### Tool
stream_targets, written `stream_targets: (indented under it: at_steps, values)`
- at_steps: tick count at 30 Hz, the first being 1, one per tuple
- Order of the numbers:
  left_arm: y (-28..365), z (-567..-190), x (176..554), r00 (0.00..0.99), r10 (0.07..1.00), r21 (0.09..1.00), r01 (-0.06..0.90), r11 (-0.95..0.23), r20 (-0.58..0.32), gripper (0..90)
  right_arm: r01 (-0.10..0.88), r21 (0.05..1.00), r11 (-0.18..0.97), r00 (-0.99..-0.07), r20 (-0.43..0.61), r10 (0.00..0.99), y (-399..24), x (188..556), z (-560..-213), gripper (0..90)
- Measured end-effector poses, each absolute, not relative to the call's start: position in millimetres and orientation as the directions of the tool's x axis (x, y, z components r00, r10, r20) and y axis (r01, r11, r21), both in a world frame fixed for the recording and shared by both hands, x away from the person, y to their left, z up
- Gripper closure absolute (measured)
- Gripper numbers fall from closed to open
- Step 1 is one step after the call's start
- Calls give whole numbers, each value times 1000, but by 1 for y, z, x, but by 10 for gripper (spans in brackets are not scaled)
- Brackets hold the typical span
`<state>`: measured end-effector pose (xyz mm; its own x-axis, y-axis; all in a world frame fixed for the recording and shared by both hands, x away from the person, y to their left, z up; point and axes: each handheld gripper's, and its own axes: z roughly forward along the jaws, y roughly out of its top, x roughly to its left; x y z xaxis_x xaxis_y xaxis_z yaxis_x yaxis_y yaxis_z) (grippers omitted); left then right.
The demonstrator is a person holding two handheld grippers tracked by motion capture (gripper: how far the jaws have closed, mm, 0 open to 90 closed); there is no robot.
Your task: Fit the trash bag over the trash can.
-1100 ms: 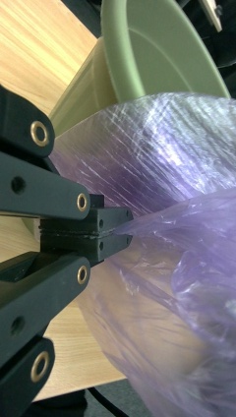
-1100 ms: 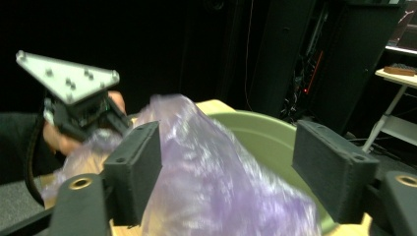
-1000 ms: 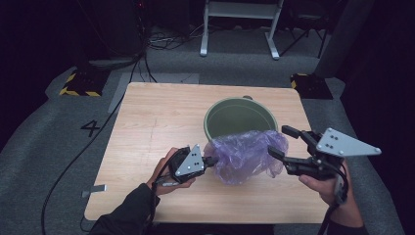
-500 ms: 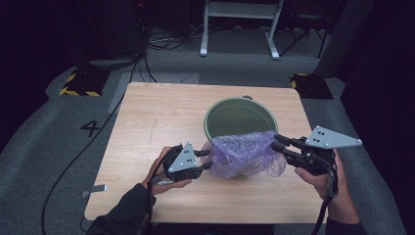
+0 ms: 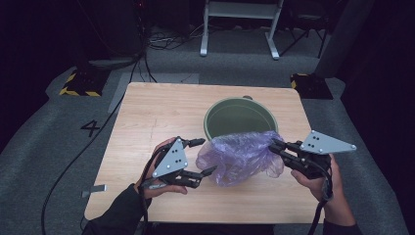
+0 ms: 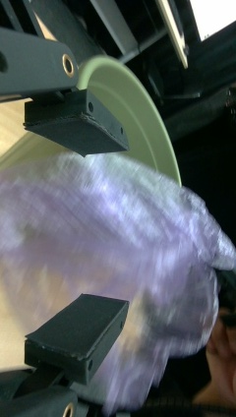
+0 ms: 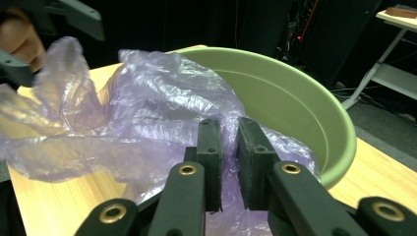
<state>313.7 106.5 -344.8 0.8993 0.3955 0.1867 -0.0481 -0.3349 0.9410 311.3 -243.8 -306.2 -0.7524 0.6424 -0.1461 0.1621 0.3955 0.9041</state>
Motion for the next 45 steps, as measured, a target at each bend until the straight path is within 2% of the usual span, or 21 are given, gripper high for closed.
stream_targets:
  at_steps: [3, 4, 5, 7, 9, 13, 23, 31, 45]
  values:
    - [102, -344, 321, 904, 390, 936, -31, -350, 175, 244, 163, 904, 396, -748, -149, 647, -243, 313, -306, 798]
    - [100, -344, 324, 910, 382, 938, -20, -345, 160, 277, 162, 904, 395, -746, -149, 648, -242, 314, -306, 795]
    - [97, -344, 328, 912, 380, 934, -9, -357, 154, 331, 160, 904, 396, -743, -153, 651, -242, 315, -305, 794]
    - [92, -344, 330, 910, 351, 904, -55, -424, 220, 601, 146, 906, 397, -730, -172, 662, -242, 318, -303, 789]
    - [90, -345, 333, 903, 351, 891, -71, -448, 248, 722, 140, 908, 395, -725, -178, 665, -243, 320, -303, 789]
    - [93, -346, 343, 901, 357, 888, -62, -456, 246, 882, 139, 910, 389, -713, -181, 678, -245, 325, -302, 775]
    - [103, -336, 362, 862, 419, 886, -70, -458, 285, 899, 162, 918, 363, -681, -162, 714, -250, 343, -298, 777]
    - [108, -322, 391, 827, 477, 890, -59, -453, 298, 900, 197, 902, 384, -640, -178, 747, -248, 377, -304, 833]
    - [105, -325, 442, 780, 564, 886, 28, -464, 271, 899, 292, 896, 334, -580, -112, 807, -265, 419, -321, 863]
